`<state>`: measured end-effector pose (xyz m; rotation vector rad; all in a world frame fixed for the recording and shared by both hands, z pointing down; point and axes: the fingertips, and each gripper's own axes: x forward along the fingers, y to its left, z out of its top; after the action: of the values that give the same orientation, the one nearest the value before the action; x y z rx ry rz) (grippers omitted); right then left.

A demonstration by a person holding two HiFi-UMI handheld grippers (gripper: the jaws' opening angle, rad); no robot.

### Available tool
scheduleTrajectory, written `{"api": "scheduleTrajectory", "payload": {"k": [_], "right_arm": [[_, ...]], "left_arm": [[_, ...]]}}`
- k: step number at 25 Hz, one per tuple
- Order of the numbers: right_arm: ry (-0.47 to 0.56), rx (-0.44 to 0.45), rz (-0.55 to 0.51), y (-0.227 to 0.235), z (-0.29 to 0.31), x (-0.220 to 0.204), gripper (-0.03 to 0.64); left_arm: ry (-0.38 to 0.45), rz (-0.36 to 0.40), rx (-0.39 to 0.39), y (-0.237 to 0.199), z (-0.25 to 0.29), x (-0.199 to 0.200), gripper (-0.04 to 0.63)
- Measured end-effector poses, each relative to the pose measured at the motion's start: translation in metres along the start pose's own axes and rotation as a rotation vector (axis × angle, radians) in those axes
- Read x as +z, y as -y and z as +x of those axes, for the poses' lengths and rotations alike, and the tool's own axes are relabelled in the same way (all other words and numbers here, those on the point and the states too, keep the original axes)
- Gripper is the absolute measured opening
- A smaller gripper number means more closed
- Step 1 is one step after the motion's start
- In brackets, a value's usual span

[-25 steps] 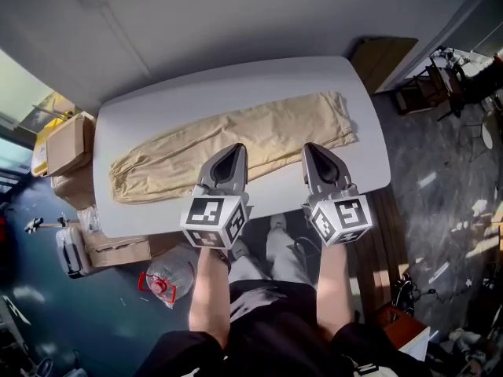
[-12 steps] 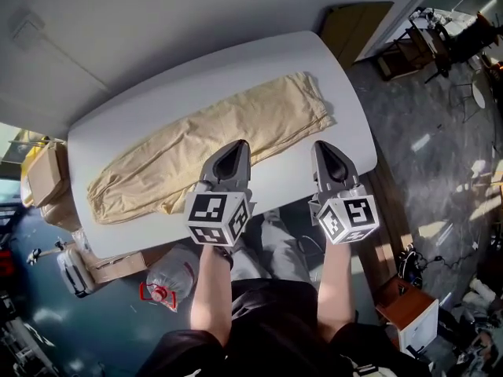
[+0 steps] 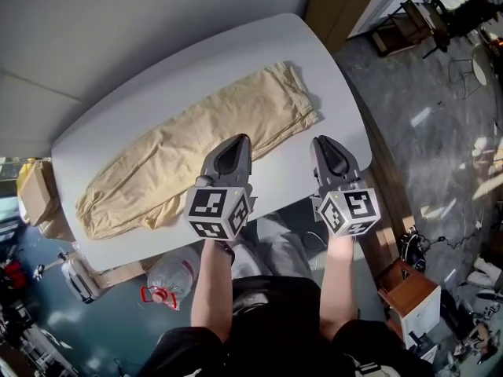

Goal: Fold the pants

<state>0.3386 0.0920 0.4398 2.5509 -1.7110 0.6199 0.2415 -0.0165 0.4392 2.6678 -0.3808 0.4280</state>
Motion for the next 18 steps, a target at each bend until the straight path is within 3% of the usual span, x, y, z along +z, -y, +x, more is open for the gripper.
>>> {"api": "scheduleTrajectory", "payload": {"k": [6, 12, 18], "right_arm": [[-0.078, 0.007, 0.006, 0.029, 0.025, -0.024, 0.103], [-0.105, 0.004, 0.055, 0.054, 0.048, -0.044, 0.175], [-0.185, -0.012, 0.04, 0.076, 0.074, -0.066, 0.232]], "left_arm": [[-0.076, 0.034, -0.01, 0.005, 0.046, -0.025, 0.003], [-0.103, 0.002, -0.035, 0.009, 0.081, -0.041, 0.003], [-0.143, 0.001, -0.036, 0.006, 0.106, -0.057, 0.003]]}}
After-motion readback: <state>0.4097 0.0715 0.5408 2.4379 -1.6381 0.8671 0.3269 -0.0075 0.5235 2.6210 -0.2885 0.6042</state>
